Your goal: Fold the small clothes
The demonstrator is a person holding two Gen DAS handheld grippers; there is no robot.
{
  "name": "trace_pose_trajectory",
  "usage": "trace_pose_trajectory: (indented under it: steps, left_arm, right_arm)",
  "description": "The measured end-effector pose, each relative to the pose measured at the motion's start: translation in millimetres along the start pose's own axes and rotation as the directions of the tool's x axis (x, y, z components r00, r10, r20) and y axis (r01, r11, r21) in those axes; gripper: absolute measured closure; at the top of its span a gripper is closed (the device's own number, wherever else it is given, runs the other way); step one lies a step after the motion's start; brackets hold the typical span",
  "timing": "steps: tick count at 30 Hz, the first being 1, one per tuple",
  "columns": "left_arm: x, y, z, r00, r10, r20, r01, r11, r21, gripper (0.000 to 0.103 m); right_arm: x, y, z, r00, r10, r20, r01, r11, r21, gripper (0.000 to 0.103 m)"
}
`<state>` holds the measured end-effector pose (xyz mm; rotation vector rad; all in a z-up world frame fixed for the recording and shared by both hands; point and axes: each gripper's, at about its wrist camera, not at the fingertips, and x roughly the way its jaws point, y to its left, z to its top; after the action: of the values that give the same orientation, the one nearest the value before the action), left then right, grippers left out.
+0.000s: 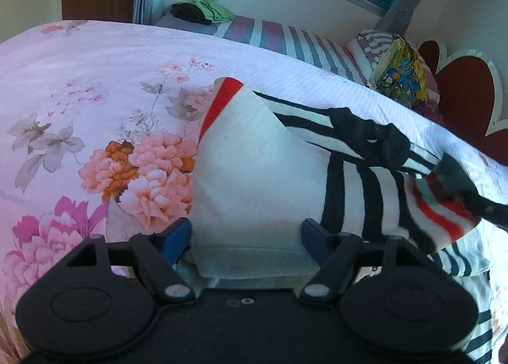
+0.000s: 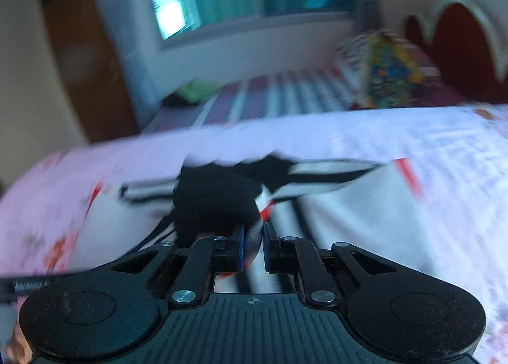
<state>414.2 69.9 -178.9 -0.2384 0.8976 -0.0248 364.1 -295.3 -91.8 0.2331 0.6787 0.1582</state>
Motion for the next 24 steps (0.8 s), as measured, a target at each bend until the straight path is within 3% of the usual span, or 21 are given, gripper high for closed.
trace_pose_trajectory:
  steps: [3, 8, 9, 10, 12, 17, 21, 23, 24]
  left_arm:
    - [3, -2, -5, 1.000, 0.013, -0.003, -0.013, 1.000, 0.001, 0.026]
    - [2, -2, -5, 1.000, 0.004, -0.007, -0.004, 1.000, 0.002, 0.023]
    - [2, -2, -4, 1.000, 0.004, -0.009, -0.004, 1.000, 0.000, 0.023]
    - [2, -1, -4, 1.000, 0.003, -0.009, -0.003, 1.000, 0.000, 0.023]
    - [1, -1, -4, 1.000, 0.001, -0.009, -0.001, 1.000, -0.004, 0.023]
    - [-1, 2, -2, 1.000, 0.007, -0.006, -0.007, 1.000, -0.016, 0.023]
    - [1, 8, 0, 1.000, 0.013, -0.011, -0.014, 0.999, -0.041, 0.023]
    - [3, 11, 0, 1.000, 0.014, -0.021, -0.015, 0.999, -0.049, 0.023]
    - [3, 12, 0, 1.000, 0.013, -0.021, -0.014, 0.998, -0.054, 0.023]
  right_arm:
    - [8, -37, -8, 0.994, -0.070, -0.080, 0.077, 0.993, 0.085, 0.092]
    - [10, -67, -13, 0.988, 0.047, -0.147, -0.013, 0.974, 0.226, 0.091]
    - [11, -68, -13, 0.985, 0.070, -0.155, -0.030, 0.969, 0.245, 0.084]
    - [13, -68, -13, 0.983, 0.070, -0.168, -0.026, 0.968, 0.250, 0.054]
    - [15, -66, -14, 0.981, 0.067, -0.180, -0.017, 0.964, 0.266, 0.006]
    - [16, -56, -22, 0.982, 0.095, -0.164, -0.044, 0.957, 0.287, 0.006]
    - [31, -47, -22, 0.985, 0.078, -0.152, -0.031, 0.956, 0.293, 0.036]
    - [37, -46, -19, 0.985, 0.078, -0.151, -0.026, 0.949, 0.314, 0.038]
    - [37, -45, -17, 0.986, 0.086, -0.140, -0.037, 0.945, 0.325, 0.048]
